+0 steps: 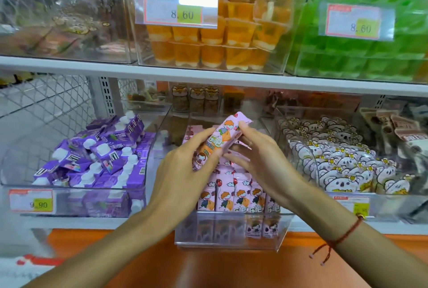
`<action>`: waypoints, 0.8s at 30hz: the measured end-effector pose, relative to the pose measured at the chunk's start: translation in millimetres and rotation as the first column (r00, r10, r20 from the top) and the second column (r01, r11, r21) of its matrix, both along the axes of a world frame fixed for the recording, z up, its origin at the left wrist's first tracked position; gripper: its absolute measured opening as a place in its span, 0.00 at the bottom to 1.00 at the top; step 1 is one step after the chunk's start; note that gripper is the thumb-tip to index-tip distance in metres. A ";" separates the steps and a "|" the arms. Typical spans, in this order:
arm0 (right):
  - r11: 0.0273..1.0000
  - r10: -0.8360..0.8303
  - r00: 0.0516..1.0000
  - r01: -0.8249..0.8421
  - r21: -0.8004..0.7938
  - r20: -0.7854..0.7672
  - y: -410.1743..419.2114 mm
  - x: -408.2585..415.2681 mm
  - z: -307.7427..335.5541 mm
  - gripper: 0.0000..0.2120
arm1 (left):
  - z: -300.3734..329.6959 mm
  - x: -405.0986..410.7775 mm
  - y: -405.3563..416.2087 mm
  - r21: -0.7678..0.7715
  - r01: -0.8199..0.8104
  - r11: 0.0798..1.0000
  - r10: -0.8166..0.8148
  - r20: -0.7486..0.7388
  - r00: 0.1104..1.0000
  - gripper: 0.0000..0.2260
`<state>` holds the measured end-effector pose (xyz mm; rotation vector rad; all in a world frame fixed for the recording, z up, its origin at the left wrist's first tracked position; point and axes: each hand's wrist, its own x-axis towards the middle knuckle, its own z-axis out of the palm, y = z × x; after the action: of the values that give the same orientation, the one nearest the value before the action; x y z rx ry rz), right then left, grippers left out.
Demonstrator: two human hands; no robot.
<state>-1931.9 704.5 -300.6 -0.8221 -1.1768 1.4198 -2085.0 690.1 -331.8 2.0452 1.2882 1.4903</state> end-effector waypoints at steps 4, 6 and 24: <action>0.991 -0.129 0.987 0.124 0.053 0.093 -2.8 -4.6 1.2 0.15 | 2.6 -3.7 1.6 0.100 -0.018 0.995 0.024 -0.056 0.998 0.22; 0.979 -0.200 0.972 0.193 0.066 0.123 -4.6 -7.4 0.1 0.16 | 1.7 -5.2 2.5 0.110 0.000 0.994 0.011 -0.096 0.995 0.23; 0.981 -0.192 0.960 0.196 0.001 0.202 0.4 5.5 6.2 0.16 | 19.1 -2.5 -1.1 -0.272 0.263 0.926 -0.205 0.225 0.953 0.15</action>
<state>-1926.3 704.9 -294.4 -1.0846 -1.1991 1.2090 -2087.6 689.0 -312.7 1.7435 1.0735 1.2624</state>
